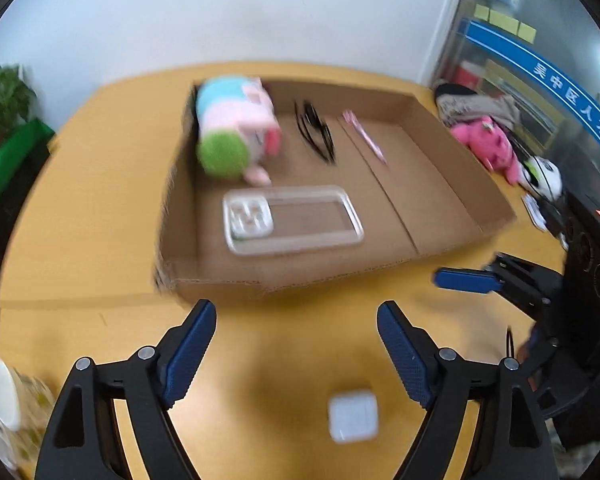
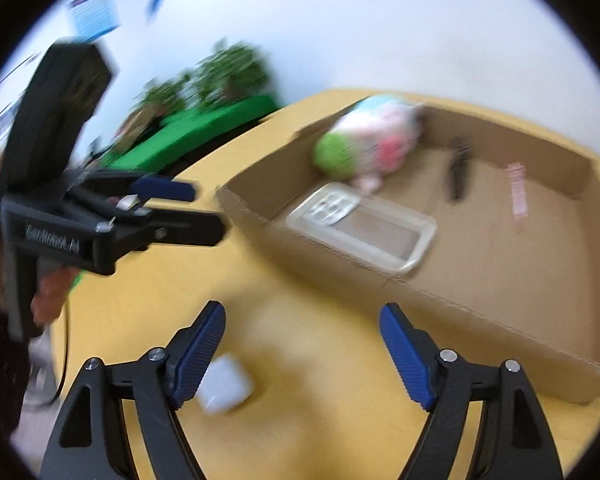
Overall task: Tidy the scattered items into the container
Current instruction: 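Move both grippers to the white earbud case and close them on it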
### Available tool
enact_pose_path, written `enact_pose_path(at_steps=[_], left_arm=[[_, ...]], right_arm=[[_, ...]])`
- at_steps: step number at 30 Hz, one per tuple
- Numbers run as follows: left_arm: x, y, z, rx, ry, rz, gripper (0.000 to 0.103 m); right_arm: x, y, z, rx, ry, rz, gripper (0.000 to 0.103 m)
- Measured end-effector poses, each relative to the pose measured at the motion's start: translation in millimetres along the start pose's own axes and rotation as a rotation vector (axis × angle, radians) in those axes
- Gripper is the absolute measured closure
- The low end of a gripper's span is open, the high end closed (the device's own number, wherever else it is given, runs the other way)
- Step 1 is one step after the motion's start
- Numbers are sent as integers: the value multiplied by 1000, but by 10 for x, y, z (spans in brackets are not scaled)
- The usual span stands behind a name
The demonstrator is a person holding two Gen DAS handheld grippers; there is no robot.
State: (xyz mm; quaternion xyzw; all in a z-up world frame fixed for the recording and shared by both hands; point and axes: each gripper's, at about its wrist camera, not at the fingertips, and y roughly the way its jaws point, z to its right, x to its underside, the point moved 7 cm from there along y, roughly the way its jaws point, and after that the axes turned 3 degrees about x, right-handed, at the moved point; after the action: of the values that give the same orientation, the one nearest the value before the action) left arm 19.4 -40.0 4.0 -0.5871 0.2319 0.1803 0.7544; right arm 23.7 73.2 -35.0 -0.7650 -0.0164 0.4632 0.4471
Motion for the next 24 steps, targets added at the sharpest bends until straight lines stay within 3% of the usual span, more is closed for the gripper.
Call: enact_pose_path(at_steps=[4,9,12,15,21,24], left_arm=[[399,170,48,57,-18,-78,17],[657,351,167,151,-21,-166,17],[740,485,286,168,13,-217,17],[823,643,383,173,43,-279,28],[809,657,505,145,81,-290,52],[826,648,550,143,79,-300,54]], right_arm=[[207,95,-254,-37,-76,-8,24],[452,321,-530,-132,-165,-90,24],[515,411,-624,-152,-185,-121,24],[532,510,-660,-142,-198,-137,24],[537,627,-696,-130,-236,-141,25],[508,636,-674,-122,-238,-130,32]])
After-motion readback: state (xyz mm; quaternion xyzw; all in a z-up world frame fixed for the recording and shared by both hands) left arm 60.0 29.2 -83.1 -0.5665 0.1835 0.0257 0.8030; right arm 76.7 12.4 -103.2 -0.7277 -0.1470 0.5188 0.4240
